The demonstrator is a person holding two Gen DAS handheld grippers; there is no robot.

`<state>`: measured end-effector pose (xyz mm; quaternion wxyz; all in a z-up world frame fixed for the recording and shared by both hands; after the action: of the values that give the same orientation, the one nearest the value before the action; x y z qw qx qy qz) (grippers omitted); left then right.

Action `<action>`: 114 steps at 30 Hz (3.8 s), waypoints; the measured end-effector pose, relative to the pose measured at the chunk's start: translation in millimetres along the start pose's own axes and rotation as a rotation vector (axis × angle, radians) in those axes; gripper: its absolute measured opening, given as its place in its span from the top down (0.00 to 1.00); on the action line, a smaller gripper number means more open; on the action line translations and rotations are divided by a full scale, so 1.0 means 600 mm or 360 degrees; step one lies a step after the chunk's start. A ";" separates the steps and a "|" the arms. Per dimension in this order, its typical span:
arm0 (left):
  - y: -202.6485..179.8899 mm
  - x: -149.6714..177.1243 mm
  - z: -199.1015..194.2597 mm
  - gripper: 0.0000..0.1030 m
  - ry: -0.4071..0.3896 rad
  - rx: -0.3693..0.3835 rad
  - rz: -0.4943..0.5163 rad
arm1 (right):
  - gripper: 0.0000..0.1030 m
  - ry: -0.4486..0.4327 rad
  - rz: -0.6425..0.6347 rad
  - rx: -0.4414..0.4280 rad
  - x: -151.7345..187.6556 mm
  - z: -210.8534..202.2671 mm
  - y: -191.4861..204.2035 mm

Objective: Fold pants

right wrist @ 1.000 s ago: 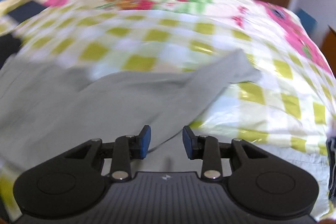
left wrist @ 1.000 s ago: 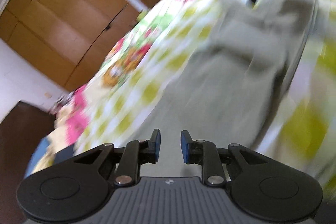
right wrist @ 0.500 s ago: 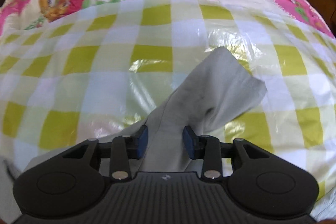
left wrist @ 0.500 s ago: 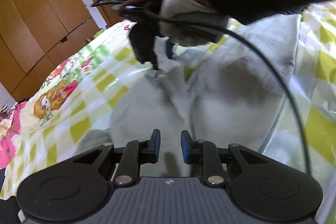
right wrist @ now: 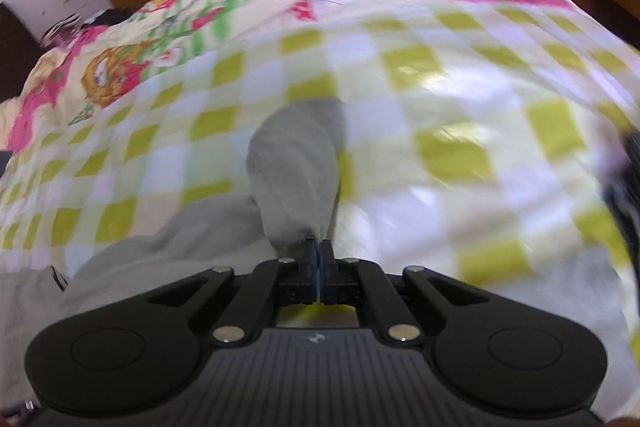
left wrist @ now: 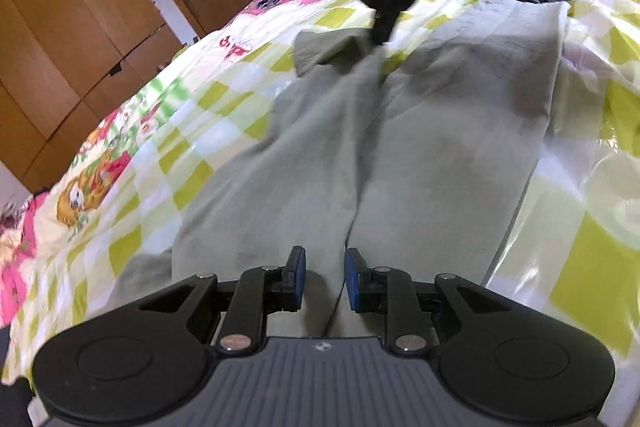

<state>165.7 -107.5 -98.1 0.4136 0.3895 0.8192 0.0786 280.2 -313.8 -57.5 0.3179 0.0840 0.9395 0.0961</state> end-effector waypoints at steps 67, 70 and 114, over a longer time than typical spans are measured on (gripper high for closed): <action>-0.040 -0.048 0.042 0.59 -0.0006 0.0011 -0.0037 | 0.59 -0.0249 0.0692 -0.0160 -0.014 0.035 -0.171; -0.039 -0.053 0.048 0.59 0.0010 -0.0016 -0.0020 | 0.97 -0.0215 0.0778 -0.0226 -0.022 0.047 -0.176; -0.166 -0.076 -0.037 0.68 -0.0106 0.0005 0.0433 | 0.79 -0.0461 0.1193 -0.0350 0.176 -0.174 -0.330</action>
<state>108.6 -203.3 -100.5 0.4256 0.4999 0.7448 0.1198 114.4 -495.3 -83.9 0.3970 0.3983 0.7736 0.2920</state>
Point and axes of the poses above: each gripper's, at about its wrist camera, not at the fingertips, and z roughly the way its jaws point, y to its left, x to its underside, the point moved 8 cm from there along z, roughly the way its jaws point, and after that the axes turned 2 degrees about -x, right-handed, at the moved point
